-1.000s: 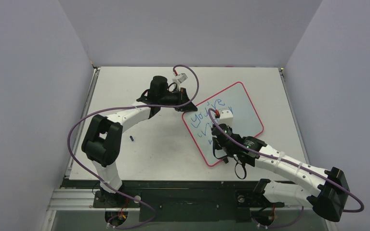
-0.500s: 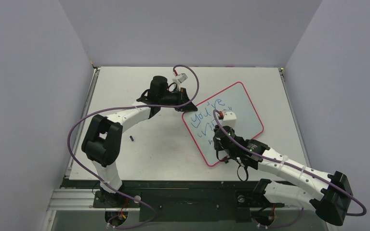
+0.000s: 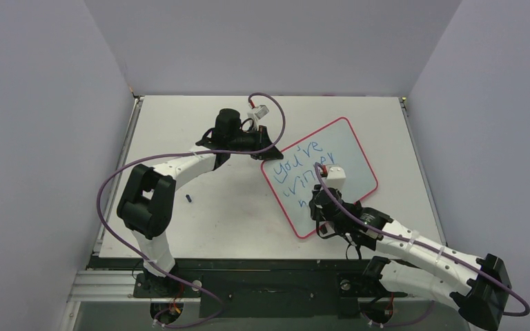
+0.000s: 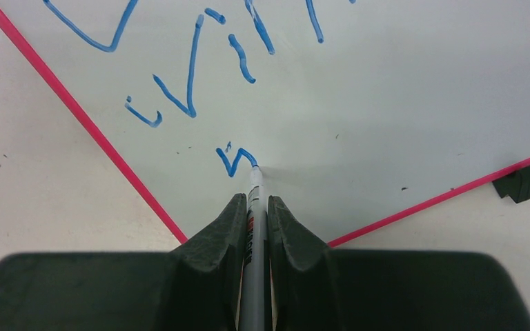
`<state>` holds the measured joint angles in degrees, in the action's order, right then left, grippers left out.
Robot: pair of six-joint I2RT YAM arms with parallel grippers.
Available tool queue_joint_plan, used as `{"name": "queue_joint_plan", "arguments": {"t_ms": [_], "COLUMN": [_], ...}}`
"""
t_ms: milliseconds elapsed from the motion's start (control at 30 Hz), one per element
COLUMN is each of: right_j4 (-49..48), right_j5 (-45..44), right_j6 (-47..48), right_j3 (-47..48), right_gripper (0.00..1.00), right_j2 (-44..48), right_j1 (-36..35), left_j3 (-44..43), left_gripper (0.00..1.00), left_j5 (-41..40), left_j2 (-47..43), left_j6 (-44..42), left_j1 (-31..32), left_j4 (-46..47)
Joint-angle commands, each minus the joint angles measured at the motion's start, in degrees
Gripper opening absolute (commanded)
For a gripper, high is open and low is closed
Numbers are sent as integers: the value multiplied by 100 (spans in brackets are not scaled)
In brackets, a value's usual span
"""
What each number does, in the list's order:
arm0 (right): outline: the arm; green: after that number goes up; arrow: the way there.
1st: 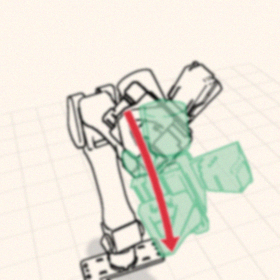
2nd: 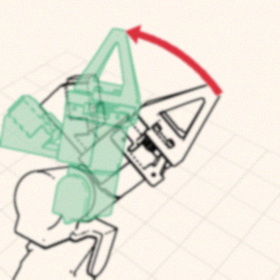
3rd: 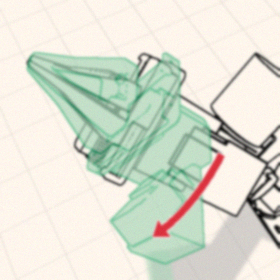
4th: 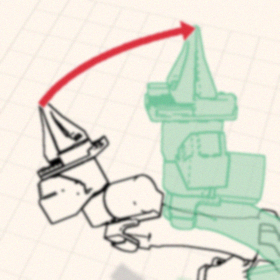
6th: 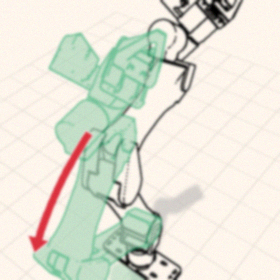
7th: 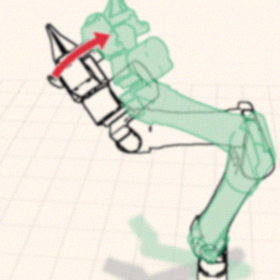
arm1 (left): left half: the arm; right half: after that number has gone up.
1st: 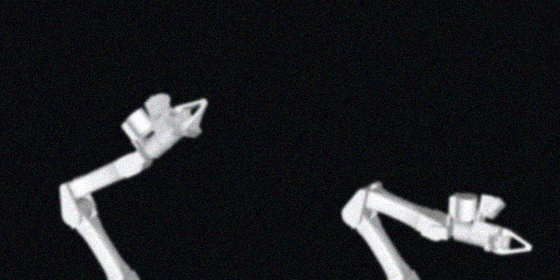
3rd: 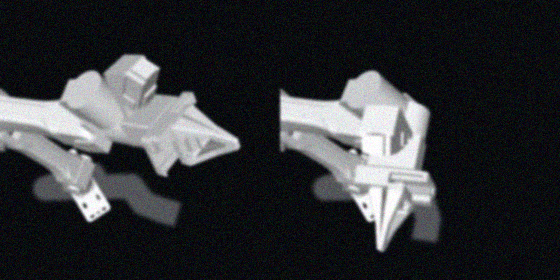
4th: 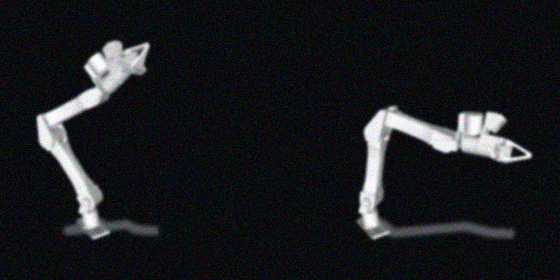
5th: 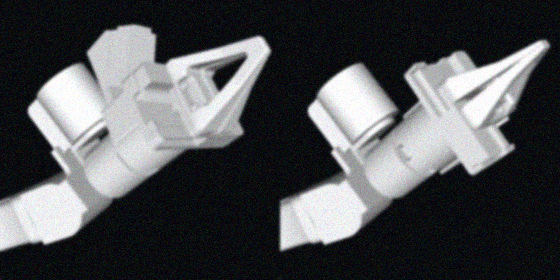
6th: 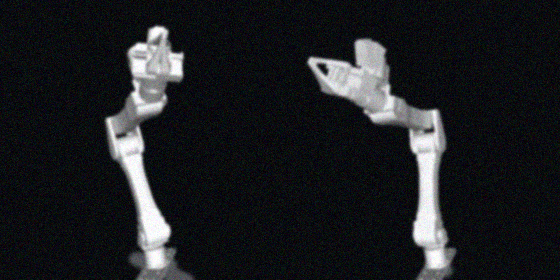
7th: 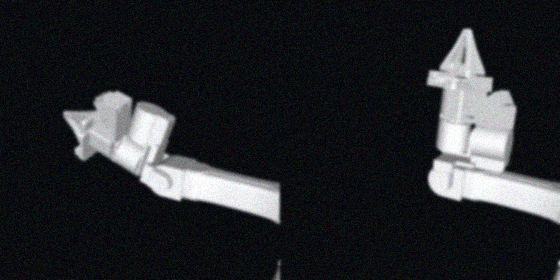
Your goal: Write a sentence on the whiteboard
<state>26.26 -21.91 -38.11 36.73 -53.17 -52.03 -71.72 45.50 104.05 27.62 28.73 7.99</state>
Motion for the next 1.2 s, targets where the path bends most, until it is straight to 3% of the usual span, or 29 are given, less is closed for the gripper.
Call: {"name": "queue_joint_plan", "arguments": {"t_ms": [0, 367, 633, 1167], "right_j4": [334, 394, -487, -1115], "right_j5": [-88, -699, -130, 195], "right_j6": [-205, -195, -217, -410], "right_j3": [-201, 298, -55, -490], "right_gripper": [0, 0, 0, 0], "right_j2": [118, 621, 728, 355], "right_j1": [-73, 103, 740, 852], "left_j3": [-41, -48, -49, -23], "left_gripper": [0, 0, 0, 0], "left_j5": [345, 346, 350, 359], "left_j2": [-243, -265, -258, -270], "left_j6": [-292, -325, -317, -283], "left_j1": [245, 238, 238, 252], "left_j4": [207, 181, 196, 246]}}
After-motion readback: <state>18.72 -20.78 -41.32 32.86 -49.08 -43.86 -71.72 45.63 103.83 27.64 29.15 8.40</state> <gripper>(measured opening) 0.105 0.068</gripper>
